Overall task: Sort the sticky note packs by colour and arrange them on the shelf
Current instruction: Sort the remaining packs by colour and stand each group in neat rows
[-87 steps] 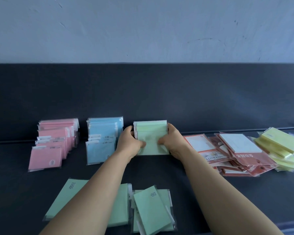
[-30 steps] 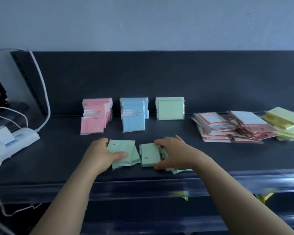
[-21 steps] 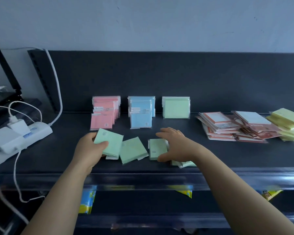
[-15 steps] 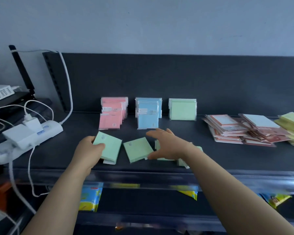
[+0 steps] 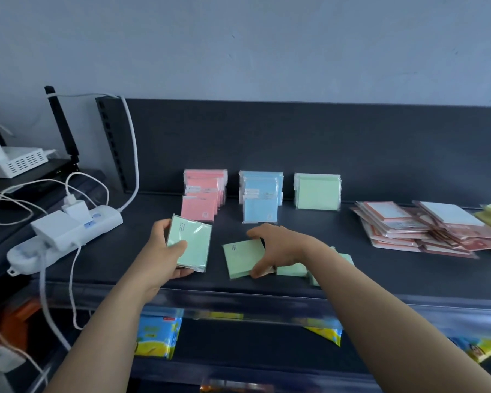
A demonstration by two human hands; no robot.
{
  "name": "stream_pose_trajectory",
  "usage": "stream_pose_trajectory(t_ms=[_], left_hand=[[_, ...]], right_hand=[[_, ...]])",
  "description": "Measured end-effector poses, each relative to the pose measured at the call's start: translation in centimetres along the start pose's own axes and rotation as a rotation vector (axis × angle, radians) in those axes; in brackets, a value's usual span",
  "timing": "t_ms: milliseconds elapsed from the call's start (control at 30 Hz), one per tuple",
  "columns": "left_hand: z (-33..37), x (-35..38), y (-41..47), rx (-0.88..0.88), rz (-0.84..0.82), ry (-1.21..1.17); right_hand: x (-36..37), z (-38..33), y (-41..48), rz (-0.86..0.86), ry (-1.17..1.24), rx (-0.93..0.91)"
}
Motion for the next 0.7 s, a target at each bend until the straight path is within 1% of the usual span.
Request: stream_pose_trajectory(t_ms=[100, 167, 233, 300, 367, 433, 500, 600, 700], left_hand=[[-0.2, -0.3, 0.3, 0.017, 0.05, -0.047], [-0.1, -0.3, 0.4, 0.035, 0.088, -0.035], [0.0, 0.2, 0.4, 0.038, 0.079, -0.028], [0.2, 1.9, 0.2, 0.03, 0.017, -0.065], [0.6, 4.5, -0.2, 0.005, -0.064, -0.157], [1.2, 7.2, -0.5, -0.028, -0.158, -0.244], [1.9, 9.6, -0.5, -0.008, -0.236, -0.238], [2.6, 12.0, -0.2, 0.042, -0.266, -0.171], [2.8, 14.0, -0.4, 0.011, -0.345, -0.216]], right_hand=[[0.0, -0.1, 0.0, 0.049, 0.041, -0.007], [-0.6, 0.0, -0.6, 0.152, 0.121, -0.016], [-1.5, 0.4, -1.3, 0.28, 0.266, -0.038], [-1.9, 1.0, -1.8, 0.372, 0.4, -0.073], [-1.9, 1.4, -2.1, 0.41, 0.476, -0.103], [-1.8, 1.9, -2.4, 0.431, 0.492, -0.126], [-1.9, 2.7, -2.9, 0.444, 0.476, -0.138], [-2.3, 4.7, -4.0, 0.452, 0.492, -0.119], [-2.5, 6.2, -5.2, 0.461, 0.497, -0.072]])
Point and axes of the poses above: each hand's wrist, its own y-axis towards the middle knuckle, its own x-axis out of the palm, z = x × y, the point moved 3 cm from there along y, towards the middle knuckle, and after that the axes turned 6 degrees about -x, right-handed, at the moved point
